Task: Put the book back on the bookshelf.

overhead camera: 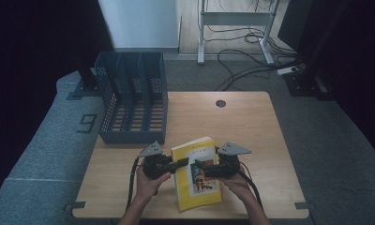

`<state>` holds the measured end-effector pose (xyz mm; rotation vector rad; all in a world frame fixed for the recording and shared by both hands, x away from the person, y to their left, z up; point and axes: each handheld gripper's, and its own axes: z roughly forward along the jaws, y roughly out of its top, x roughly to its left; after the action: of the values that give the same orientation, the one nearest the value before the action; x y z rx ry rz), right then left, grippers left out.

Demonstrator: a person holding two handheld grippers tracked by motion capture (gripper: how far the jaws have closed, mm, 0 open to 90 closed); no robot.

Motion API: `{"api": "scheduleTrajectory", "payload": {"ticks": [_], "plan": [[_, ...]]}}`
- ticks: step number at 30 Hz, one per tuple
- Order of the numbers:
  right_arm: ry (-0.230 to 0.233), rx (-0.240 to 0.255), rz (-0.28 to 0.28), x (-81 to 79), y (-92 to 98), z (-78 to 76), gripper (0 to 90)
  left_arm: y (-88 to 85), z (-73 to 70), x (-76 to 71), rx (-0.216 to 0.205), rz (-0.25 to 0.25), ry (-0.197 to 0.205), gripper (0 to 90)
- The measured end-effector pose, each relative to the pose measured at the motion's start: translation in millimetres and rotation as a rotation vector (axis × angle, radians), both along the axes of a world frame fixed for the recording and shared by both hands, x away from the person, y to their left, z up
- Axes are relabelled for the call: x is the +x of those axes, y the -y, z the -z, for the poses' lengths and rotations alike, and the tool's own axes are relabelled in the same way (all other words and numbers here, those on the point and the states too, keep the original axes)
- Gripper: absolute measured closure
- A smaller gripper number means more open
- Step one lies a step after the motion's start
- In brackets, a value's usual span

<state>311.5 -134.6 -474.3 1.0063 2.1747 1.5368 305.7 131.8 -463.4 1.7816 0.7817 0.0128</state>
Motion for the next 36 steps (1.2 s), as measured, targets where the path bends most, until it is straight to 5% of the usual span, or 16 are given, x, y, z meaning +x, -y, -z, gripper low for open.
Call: {"api": "scheduleTrajectory", "payload": {"ticks": [16,36], "plan": [[0.030,0.002,-0.018,-4.5,4.0,-6.6,13.3,2.6,-7.6,-7.1,-0.002,0.028,0.028,74.0],[0.103,0.015,-0.003,-14.6,3.9,-19.3,13.0,5.4,-20.0,-19.8,0.012,0.026,0.113,75.2]]}}
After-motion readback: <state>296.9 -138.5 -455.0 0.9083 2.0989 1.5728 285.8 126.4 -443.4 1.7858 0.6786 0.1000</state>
